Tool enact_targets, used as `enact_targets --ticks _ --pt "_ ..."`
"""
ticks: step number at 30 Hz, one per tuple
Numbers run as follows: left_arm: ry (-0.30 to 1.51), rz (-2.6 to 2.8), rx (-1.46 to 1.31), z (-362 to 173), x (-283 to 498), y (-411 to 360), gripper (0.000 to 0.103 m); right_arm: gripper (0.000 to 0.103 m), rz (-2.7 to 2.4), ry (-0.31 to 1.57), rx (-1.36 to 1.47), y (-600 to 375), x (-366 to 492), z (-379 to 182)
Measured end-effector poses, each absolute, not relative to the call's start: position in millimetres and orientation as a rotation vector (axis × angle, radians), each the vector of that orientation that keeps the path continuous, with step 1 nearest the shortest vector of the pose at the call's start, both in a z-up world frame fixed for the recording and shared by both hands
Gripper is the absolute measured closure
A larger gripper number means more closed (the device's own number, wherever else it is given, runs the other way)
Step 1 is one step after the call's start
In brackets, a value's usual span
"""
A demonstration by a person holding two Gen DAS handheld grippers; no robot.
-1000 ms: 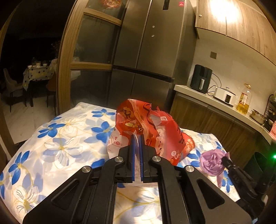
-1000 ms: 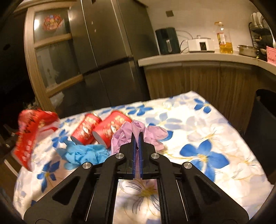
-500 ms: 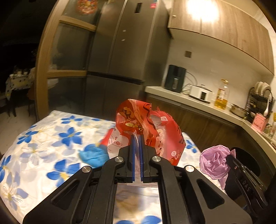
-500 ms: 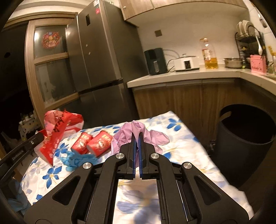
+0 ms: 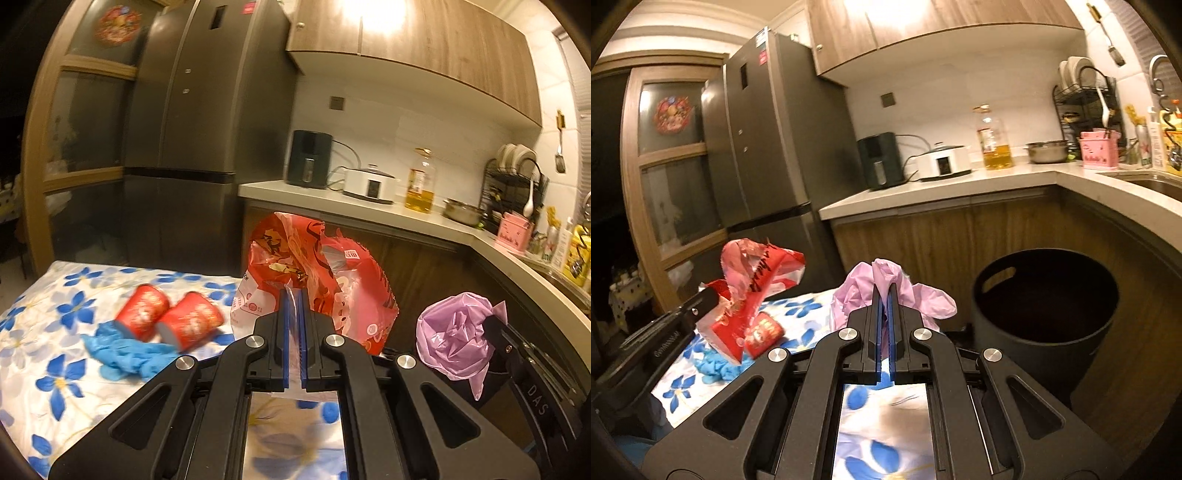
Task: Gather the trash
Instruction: 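Carry the printed bag and pink glove over the bin and open both tools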
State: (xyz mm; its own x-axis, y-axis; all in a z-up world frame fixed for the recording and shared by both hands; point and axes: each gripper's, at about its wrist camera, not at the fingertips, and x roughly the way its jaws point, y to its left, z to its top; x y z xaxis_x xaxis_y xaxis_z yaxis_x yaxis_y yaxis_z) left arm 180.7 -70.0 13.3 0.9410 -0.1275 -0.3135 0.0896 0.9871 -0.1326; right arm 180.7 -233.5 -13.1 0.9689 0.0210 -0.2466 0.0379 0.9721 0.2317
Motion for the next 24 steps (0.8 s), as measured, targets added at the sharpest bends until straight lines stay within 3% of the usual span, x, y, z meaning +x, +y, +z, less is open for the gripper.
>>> enact_targets --ticks 24 --pt "0.299 -0.286 -0.036 24 202 -178 0.100 0.101 -0.202 0.182 0.269 -331 166 -2"
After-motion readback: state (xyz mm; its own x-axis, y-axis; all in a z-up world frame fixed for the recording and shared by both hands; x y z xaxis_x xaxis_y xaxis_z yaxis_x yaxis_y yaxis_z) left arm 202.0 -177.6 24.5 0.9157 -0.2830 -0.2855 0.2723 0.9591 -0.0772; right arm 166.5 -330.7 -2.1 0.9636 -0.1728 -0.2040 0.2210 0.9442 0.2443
